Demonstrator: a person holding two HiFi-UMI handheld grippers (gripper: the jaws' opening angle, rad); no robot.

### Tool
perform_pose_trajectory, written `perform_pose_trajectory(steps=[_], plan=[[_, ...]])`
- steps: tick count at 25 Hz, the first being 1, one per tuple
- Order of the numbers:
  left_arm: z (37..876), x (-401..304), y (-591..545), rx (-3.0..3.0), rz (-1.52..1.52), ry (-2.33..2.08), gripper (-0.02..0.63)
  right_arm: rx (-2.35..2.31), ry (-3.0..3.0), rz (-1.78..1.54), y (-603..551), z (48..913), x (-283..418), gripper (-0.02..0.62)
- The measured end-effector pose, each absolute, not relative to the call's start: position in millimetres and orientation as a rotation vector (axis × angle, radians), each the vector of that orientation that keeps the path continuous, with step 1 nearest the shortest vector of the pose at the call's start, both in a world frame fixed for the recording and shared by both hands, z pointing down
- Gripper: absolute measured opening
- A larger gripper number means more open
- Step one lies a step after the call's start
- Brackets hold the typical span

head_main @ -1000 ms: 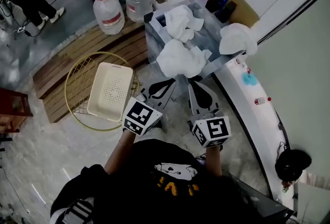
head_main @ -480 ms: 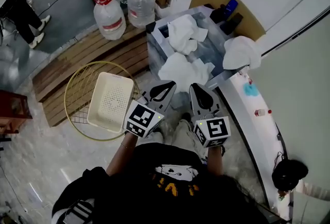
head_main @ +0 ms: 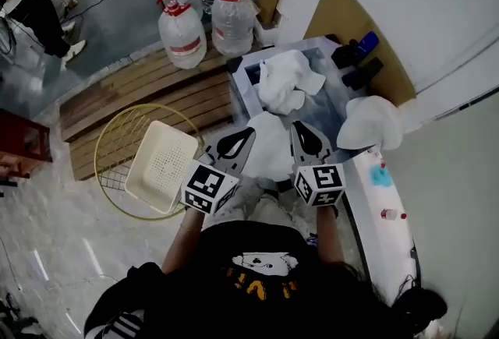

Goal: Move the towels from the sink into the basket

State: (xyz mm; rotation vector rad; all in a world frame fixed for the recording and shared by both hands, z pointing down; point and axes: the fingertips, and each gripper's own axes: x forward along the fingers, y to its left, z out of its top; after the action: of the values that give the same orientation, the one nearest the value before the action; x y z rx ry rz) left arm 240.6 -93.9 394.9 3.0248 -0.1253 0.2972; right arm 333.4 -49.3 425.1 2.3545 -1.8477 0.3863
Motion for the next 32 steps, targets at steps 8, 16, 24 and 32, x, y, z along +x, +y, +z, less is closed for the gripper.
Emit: perform_pose_trajectory(steps=[8,16,24,32], plan=[[398.4,269.9,-104.1,3.006,0.392,-0.345,0.009,1.966,-1.917,0.406,-106.3,494.2,423.1,0.251],[398.9,285.0,-127.6,2.927,0.383,-0.532,0.009,1.467,-1.771,0.284,-174.2,579.4,495.5,0.381],[406.7,281.8,-139.3,2.876,0.446,-0.686,0.009,1.087,-1.762,0.354,-227.4,654.1,495.3,0.423],[414.6,246.3,-147.0,2.792,0.463,-0.834,0.009,1.316,-1.798,0.807,-224.5,706.9,498.5,0.291]])
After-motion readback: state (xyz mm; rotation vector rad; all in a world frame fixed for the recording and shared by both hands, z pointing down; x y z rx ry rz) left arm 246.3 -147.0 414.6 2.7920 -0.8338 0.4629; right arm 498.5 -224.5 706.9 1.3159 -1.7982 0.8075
